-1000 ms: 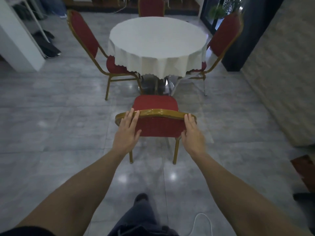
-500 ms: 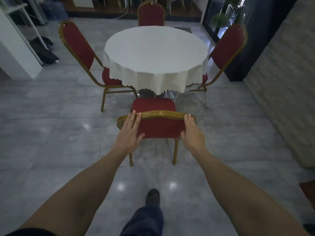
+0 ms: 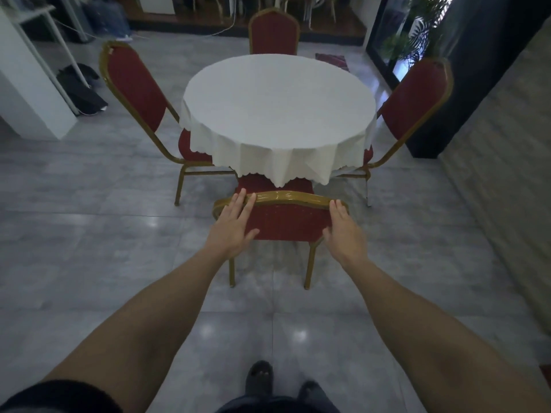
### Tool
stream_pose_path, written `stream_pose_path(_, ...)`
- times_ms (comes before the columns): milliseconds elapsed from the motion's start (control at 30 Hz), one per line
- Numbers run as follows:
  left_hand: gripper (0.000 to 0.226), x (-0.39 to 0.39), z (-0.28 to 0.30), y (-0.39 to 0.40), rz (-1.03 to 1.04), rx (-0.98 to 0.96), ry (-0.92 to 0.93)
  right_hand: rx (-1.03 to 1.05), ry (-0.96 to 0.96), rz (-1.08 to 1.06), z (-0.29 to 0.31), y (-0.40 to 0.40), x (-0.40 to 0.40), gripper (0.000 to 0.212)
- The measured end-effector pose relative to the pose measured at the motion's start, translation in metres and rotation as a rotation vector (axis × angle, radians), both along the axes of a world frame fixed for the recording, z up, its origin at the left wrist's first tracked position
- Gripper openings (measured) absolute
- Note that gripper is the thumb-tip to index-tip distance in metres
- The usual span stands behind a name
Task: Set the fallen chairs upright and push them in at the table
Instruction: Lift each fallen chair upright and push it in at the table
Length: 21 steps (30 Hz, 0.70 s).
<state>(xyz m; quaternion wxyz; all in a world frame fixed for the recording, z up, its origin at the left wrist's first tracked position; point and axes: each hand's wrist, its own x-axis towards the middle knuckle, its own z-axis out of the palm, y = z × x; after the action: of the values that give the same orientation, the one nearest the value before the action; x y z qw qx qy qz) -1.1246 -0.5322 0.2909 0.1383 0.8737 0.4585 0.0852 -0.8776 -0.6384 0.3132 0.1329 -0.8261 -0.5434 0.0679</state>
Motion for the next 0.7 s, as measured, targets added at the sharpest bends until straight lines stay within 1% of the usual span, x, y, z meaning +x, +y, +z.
stream_pose_path(133, 0.081, 0.011, 0.012, 0.019, -0.007, -0.029, 0.068, 0.000, -0.040, 0.007, 0.015, 0.023, 0.015, 0.053)
stream_pose_path(200, 0.077, 0.014, 0.017, 0.028, 0.008, -0.025, 0.068, 0.015, -0.048, 0.027, 0.019, 0.034, 0.021, 0.050)
stream_pose_path(333, 0.058, 0.023, 0.022, 0.039, 0.081, 0.100, 0.001, -0.027, -0.060, 0.018, 0.018, 0.050, 0.039, 0.054)
stream_pose_path(433, 0.048, 0.031, 0.027, 0.052, 0.083, 0.169, -0.020, -0.055, -0.068, 0.031, 0.015, 0.058, 0.052, 0.049)
stream_pose_path(533, 0.043, 0.032, 0.025, 0.062, 0.067, 0.175, -0.015, -0.037, -0.064, 0.056, 0.013, 0.068, 0.061, 0.037)
stream_pose_path(600, 0.042, 0.029, 0.023, 0.067, 0.059, 0.175, -0.015, -0.017, -0.107, 0.083, 0.011, 0.073, 0.063, 0.029)
stream_pose_path(700, 0.040, 0.021, 0.026, 0.076, 0.057, 0.178, 0.009, -0.015, -0.161, 0.120, 0.009, 0.082, 0.057, 0.030)
